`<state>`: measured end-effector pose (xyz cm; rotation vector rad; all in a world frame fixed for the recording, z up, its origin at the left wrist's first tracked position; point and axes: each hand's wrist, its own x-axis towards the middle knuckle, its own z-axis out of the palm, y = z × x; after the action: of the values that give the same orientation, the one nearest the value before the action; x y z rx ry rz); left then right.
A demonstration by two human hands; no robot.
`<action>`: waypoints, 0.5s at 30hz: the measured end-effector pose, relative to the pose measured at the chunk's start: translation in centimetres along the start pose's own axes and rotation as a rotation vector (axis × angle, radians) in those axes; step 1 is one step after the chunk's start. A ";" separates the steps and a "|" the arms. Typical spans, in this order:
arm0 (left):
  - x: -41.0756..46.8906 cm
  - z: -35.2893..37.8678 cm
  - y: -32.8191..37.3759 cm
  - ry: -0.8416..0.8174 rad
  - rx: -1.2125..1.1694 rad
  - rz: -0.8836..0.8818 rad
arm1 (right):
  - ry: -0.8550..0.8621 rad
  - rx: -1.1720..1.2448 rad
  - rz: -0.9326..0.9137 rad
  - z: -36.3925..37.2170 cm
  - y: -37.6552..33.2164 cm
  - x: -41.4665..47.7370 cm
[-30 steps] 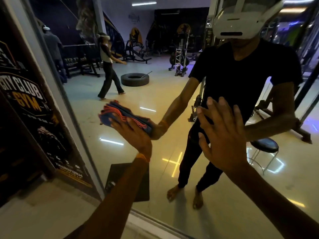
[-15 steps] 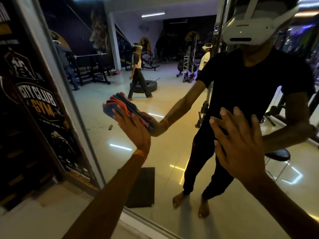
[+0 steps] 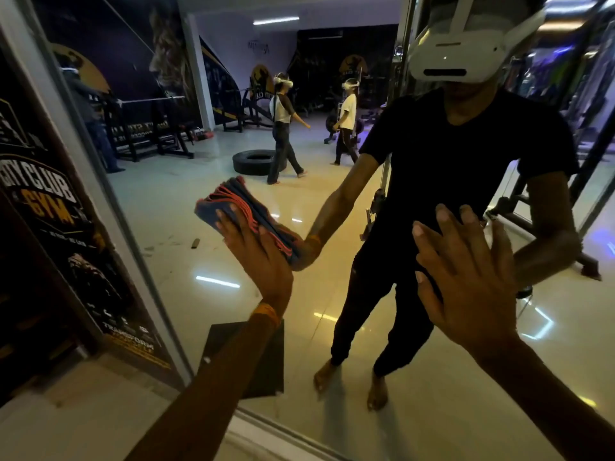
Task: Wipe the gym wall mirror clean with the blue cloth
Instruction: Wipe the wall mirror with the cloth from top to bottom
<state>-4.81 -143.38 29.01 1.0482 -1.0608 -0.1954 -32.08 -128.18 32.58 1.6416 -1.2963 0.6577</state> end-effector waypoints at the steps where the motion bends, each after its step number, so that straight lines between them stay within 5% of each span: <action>1: -2.0 0.8 0.8 -0.031 -0.013 0.012 | -0.001 -0.018 -0.001 -0.2 0.4 -0.6; 5: -14.8 2.2 3.4 -0.374 0.093 0.288 | -0.029 -0.060 0.017 -0.8 1.0 -2.4; 9: -14.3 1.9 1.6 -0.377 0.275 0.564 | -0.021 -0.049 0.020 -1.0 1.2 -2.6; 11: -9.6 0.3 -0.4 -0.299 0.340 0.472 | -0.018 -0.020 0.043 -1.0 0.8 -2.7; 15: -2.1 -1.0 -2.5 -0.134 0.094 0.110 | -0.009 0.006 0.115 -0.5 -0.5 -2.6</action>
<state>-4.35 -142.85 25.68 1.0690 -1.2557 -0.1295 -32.38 -126.51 30.47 1.5851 -1.4047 0.7240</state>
